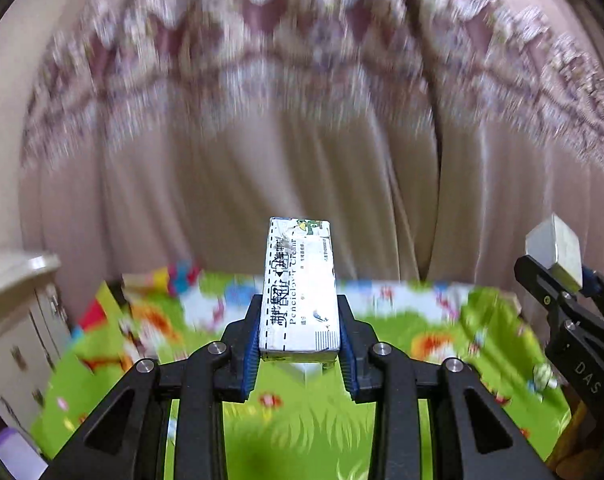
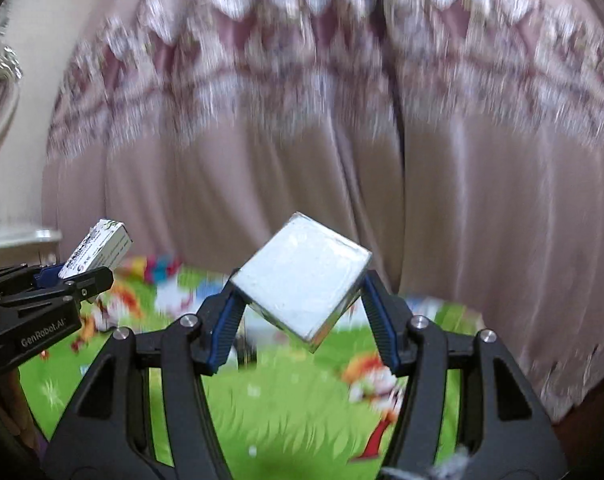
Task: Organize rigid objects
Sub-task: 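Lift and carry the cream box and silver cube box to the storage box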
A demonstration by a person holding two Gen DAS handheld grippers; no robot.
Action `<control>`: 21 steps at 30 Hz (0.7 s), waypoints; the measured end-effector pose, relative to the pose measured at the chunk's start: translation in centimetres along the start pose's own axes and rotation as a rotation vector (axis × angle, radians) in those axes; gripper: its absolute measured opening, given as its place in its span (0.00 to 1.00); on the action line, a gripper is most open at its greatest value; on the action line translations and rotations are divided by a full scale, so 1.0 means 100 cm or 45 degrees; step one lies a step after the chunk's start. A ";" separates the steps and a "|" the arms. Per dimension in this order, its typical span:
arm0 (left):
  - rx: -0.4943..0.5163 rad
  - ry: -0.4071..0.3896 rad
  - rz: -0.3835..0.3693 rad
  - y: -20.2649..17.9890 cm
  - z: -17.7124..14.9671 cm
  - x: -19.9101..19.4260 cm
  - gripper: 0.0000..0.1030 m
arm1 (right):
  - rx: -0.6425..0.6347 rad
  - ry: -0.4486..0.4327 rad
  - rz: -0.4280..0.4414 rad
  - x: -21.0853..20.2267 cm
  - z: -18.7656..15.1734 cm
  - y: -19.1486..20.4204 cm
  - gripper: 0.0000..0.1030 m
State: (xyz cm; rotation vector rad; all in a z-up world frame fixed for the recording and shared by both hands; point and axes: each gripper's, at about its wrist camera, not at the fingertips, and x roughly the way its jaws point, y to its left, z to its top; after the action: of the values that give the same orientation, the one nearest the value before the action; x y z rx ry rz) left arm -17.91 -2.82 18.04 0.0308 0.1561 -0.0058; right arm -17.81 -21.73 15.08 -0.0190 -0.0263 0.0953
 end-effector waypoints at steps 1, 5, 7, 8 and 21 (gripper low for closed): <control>0.006 -0.043 -0.004 -0.001 0.006 -0.010 0.33 | -0.017 -0.048 -0.001 -0.010 0.007 0.004 0.60; 0.004 -0.087 -0.014 0.005 0.020 -0.028 0.33 | -0.065 -0.157 0.021 -0.035 0.025 0.020 0.60; 0.003 -0.086 -0.016 0.008 0.022 -0.034 0.33 | -0.084 -0.181 0.041 -0.039 0.030 0.028 0.60; 0.001 -0.084 -0.016 0.010 0.022 -0.036 0.33 | -0.088 -0.185 0.050 -0.042 0.033 0.031 0.60; -0.042 -0.015 0.082 0.053 0.007 -0.066 0.33 | -0.111 -0.129 0.255 -0.052 0.039 0.070 0.60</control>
State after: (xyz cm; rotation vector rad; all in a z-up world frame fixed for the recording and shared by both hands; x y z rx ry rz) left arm -24.26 2.51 19.94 0.0028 0.1434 0.0612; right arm -23.80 -15.23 18.75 -0.1042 -0.1301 0.2953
